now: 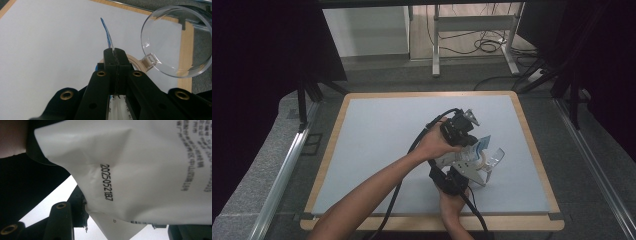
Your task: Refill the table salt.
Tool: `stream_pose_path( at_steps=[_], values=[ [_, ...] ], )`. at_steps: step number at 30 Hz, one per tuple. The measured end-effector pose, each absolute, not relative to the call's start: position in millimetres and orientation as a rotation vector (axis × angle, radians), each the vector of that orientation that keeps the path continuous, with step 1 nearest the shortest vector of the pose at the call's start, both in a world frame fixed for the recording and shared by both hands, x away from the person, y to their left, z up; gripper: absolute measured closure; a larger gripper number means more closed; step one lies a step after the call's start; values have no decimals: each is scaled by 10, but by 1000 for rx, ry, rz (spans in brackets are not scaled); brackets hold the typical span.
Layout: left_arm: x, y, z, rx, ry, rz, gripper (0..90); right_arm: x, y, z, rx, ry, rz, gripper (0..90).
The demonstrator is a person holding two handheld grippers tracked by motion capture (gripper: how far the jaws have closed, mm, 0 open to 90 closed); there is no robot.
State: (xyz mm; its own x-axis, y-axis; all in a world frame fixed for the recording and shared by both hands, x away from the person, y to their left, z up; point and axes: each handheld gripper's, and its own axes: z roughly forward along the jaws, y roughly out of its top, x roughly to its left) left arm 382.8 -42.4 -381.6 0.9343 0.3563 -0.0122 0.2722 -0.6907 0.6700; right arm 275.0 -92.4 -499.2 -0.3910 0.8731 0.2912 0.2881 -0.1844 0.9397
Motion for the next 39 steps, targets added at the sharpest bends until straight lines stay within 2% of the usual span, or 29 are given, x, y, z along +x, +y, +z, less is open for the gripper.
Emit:
stream_pose_path(
  at_steps=[39],
  values=[
    [3846,-442,-3814,2373,436,156,900,2780,-902,-4990,1364,1568,1612,451]
  ],
)
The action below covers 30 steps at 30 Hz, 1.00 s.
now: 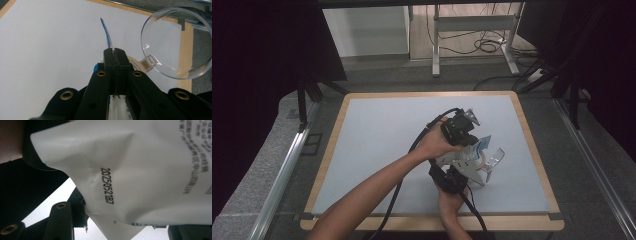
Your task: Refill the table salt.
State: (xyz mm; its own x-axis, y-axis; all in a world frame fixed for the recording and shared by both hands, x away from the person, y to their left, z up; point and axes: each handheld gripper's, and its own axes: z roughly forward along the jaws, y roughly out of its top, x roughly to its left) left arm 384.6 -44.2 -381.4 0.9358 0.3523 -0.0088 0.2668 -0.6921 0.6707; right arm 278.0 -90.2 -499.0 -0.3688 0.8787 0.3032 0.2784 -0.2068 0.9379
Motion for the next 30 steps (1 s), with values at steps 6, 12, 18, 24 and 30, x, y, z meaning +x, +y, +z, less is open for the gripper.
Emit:
stream_pose_path(
  at_steps=[6,12,18,24,30],
  values=[
    [3841,-447,-3805,2367,430,160,900,2782,-898,-4980,1369,1559,1620,451],
    [3829,-448,-3782,2364,434,162,900,2780,-894,-4966,1359,1549,1622,451],
    [3831,-444,-3784,2366,436,162,900,2783,-890,-4967,1357,1549,1620,451],
    [3829,-440,-3781,2368,435,165,900,2782,-888,-4965,1359,1549,1621,451],
    [3829,-439,-3782,2372,434,165,900,2781,-882,-4964,1364,1547,1625,451]
  ],
)
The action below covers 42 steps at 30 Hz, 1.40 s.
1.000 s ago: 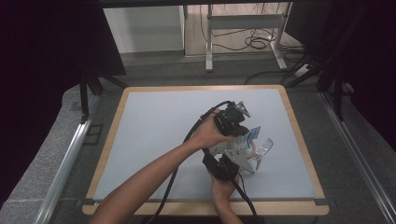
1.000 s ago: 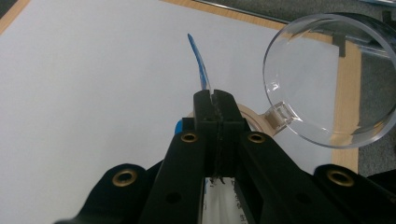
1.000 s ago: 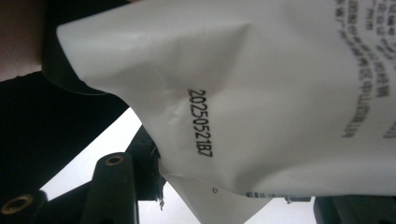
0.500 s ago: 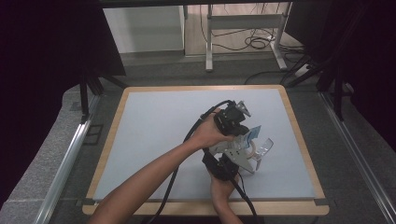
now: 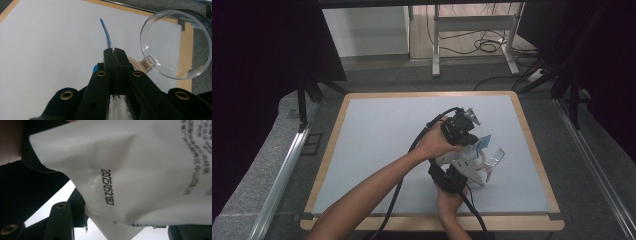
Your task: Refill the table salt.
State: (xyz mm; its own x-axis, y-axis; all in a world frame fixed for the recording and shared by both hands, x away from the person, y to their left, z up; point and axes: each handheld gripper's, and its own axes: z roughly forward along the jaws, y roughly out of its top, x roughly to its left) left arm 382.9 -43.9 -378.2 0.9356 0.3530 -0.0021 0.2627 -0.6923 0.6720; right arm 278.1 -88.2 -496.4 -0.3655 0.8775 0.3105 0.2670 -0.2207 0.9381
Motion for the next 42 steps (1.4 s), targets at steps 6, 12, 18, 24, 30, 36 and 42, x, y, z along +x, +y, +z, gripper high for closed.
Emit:
stream_pose_path(
  at_steps=[6,12,18,24,30,36,42],
  values=[
    [3827,-429,-3777,2369,429,166,900,2779,-874,-4962,1358,1545,1620,452],
    [3822,-418,-3773,2374,429,170,900,2772,-859,-4966,1355,1540,1619,452],
    [3824,-397,-3776,2361,434,169,900,2775,-851,-4966,1346,1550,1609,452],
    [3818,-410,-3775,2359,431,169,900,2775,-847,-4963,1359,1534,1618,453],
    [3808,-419,-3774,2365,428,169,900,2765,-839,-4967,1368,1512,1620,456],
    [3803,-443,-3773,2361,424,167,900,2768,-855,-4959,1380,1497,1629,457],
    [3796,-458,-3763,2362,423,168,900,2767,-865,-4944,1390,1487,1645,458]
  ],
)
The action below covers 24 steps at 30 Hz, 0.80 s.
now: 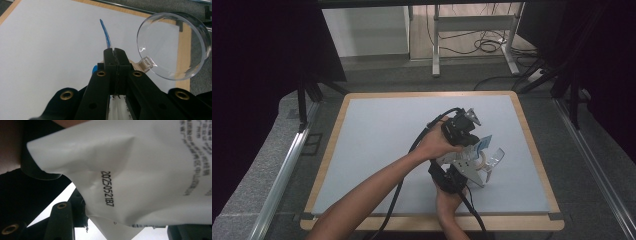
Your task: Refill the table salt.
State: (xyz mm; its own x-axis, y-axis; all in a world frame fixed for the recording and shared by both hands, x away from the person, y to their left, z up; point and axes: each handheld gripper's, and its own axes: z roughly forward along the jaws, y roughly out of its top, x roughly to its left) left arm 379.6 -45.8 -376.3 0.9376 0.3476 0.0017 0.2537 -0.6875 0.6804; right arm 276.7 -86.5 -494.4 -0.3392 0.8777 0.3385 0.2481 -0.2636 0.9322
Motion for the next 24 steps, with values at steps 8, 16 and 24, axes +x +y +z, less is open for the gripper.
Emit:
stream_pose_path(
  at_steps=[8,16,24],
  values=[
    [3802,-467,-3772,2359,421,164,900,2770,-879,-4939,1385,1499,1629,459],
    [3806,-464,-3775,2357,426,163,900,2779,-880,-4937,1378,1506,1622,459],
    [3802,-460,-3752,2357,426,166,900,2785,-868,-4917,1374,1499,1632,459]
  ],
)
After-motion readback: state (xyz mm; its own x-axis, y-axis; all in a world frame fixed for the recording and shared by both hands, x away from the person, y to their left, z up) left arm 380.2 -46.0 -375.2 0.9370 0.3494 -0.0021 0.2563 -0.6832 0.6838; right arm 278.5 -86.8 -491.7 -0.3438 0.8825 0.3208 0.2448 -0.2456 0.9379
